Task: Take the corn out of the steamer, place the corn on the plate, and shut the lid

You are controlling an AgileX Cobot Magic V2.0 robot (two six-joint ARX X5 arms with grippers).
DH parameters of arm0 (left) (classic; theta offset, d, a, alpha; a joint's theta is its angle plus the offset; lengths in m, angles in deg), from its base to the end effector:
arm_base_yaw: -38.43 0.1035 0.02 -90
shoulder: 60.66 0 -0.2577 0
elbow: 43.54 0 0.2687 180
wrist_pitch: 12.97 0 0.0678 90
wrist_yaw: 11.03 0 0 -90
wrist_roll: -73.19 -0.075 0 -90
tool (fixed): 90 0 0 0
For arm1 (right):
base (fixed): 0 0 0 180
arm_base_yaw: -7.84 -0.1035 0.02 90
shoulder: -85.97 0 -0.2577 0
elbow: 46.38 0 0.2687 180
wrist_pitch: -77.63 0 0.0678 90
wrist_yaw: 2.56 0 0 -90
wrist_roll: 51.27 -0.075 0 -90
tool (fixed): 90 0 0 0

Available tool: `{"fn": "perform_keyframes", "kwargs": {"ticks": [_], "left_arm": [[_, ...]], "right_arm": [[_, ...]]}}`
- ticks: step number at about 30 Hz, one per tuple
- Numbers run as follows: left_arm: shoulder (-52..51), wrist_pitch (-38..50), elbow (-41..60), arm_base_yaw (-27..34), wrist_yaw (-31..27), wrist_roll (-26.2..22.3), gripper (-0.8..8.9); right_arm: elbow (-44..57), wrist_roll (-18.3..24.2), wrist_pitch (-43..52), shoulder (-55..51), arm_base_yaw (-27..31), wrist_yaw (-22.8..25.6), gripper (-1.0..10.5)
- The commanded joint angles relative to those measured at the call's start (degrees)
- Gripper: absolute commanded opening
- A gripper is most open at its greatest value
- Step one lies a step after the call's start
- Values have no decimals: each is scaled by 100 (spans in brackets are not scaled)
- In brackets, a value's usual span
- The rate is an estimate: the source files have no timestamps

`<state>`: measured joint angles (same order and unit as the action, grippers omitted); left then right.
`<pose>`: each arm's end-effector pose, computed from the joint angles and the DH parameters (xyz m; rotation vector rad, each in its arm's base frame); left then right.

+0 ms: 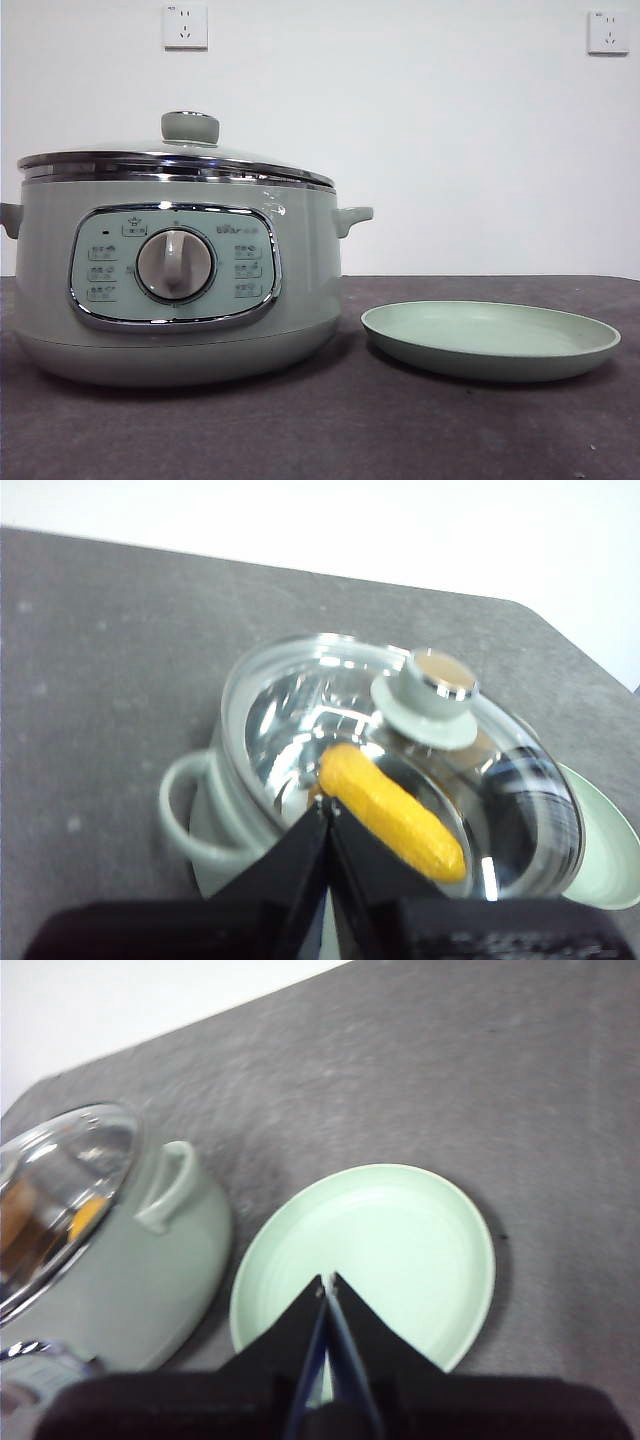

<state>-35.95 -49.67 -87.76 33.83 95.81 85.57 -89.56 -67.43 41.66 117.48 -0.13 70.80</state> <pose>0.1702 -0.0355 0.2597 -0.2441 0.3392 -0.3377 0.1859 0.0477 0.2351 0.3058 0.4833 0.3604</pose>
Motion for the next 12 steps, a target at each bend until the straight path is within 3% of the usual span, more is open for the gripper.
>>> {"fn": "perform_keyframes", "kwargs": {"ticks": [1, 8, 12], "left_arm": [[372, -44, -352, 13, 177, -223, -8], [1416, -407, -1244, 11, 1049, -555, -5], [1952, -697, -1624, 7, 1491, -688, -4]], "right_arm": [[-546, 474, -229, 424, 2, -269, -10], [-1996, 1373, -1451, 1545, 2, -1069, -2], [-2557, 1683, -2050, 1993, 2, -1388, 4]]}}
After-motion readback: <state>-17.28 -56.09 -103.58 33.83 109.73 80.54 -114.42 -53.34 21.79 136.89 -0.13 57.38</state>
